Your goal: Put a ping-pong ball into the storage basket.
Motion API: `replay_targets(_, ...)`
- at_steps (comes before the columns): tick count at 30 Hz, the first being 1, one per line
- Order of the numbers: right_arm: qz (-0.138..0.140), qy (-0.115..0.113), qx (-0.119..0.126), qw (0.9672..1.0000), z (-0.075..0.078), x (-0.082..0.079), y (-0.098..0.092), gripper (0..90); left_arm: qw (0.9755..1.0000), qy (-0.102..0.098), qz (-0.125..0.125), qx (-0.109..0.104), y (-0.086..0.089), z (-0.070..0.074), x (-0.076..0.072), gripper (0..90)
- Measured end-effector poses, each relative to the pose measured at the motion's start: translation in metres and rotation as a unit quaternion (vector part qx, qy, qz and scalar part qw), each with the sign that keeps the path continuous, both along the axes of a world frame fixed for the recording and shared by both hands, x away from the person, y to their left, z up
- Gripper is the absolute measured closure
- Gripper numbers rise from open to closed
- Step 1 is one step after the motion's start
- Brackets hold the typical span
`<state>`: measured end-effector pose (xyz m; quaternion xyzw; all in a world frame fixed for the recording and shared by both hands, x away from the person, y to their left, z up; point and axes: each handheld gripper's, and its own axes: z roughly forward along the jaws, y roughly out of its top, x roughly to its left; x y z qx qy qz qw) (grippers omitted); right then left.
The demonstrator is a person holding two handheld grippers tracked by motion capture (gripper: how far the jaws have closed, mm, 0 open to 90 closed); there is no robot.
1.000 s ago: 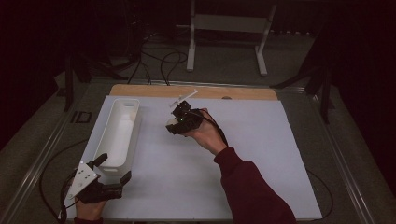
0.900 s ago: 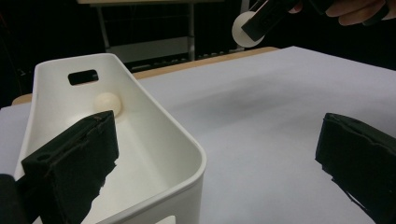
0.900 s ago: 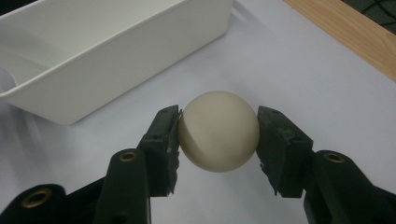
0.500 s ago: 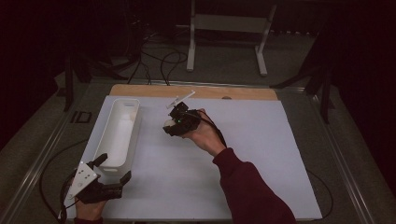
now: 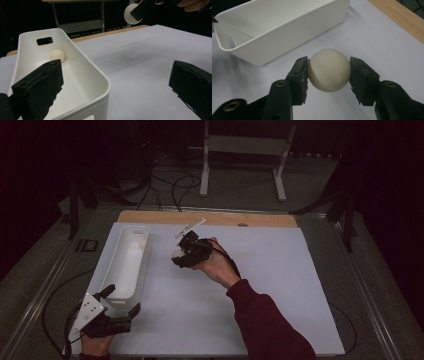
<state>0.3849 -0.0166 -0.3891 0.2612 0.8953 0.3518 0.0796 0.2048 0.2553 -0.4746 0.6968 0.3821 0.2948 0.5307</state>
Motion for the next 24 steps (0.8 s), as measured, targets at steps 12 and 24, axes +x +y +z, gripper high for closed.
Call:
replay_targets(12, 0.006, 0.0, 0.003, 1.0, 0.0023, -0.0015, 0.0019, 50.2, 1.0, 0.001, 0.001, 0.001, 0.0003, 0.0, 0.0, 0.0)
replay_targets(24, 0.022, -0.002, 0.011, 0.9997, 0.006, -0.0052, 0.009, 50.3, 1.0, 0.0, 0.001, 0.0, 0.0004, 0.0001, 0.0, 0.0)
